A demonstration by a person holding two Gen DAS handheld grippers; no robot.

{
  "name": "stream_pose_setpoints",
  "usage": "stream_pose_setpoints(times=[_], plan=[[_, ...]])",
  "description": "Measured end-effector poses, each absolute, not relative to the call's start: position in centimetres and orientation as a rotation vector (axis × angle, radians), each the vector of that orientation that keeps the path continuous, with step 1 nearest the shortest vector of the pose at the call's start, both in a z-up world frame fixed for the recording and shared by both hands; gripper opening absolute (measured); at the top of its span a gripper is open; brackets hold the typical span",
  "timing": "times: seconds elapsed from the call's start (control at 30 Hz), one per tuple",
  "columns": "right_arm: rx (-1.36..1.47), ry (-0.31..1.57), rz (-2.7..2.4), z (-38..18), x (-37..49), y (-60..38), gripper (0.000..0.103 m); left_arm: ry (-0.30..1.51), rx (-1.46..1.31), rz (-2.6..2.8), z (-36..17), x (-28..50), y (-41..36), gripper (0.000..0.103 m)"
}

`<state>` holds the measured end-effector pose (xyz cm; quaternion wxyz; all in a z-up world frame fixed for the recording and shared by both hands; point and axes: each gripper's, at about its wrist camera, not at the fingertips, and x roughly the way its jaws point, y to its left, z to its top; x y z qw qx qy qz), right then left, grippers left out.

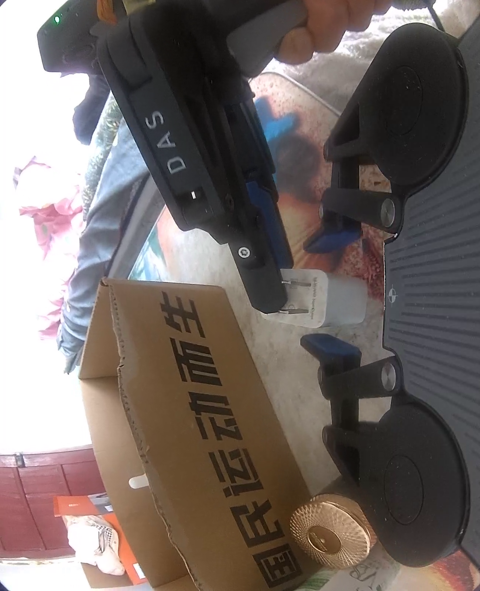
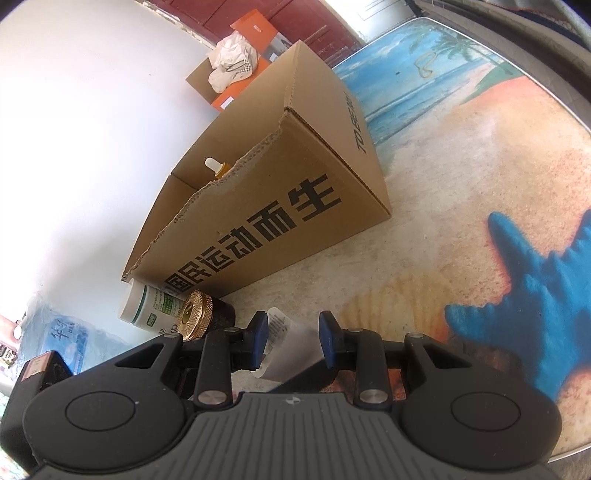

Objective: Organize rigid objects
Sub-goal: 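Move the right gripper down around the white plug charger, then close the right gripper on the white plug charger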

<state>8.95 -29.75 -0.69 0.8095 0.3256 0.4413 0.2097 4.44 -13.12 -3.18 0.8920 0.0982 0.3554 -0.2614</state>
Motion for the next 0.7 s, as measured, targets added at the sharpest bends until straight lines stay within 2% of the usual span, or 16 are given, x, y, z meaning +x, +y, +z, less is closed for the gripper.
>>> stream_pose_setpoints(times=[0.2, 0.7], plan=[[0.699, 0.947, 0.449, -0.70, 8.73, -29.55, 0.033, 0.760, 0.208, -0.524, -3.41, 4.84, -13.37, 0.028], [0.736, 0.944, 0.456, -1.04, 8.82, -29.49, 0.033, 0.758, 0.193, -0.506, -3.15, 5.27, -13.18, 0.026]])
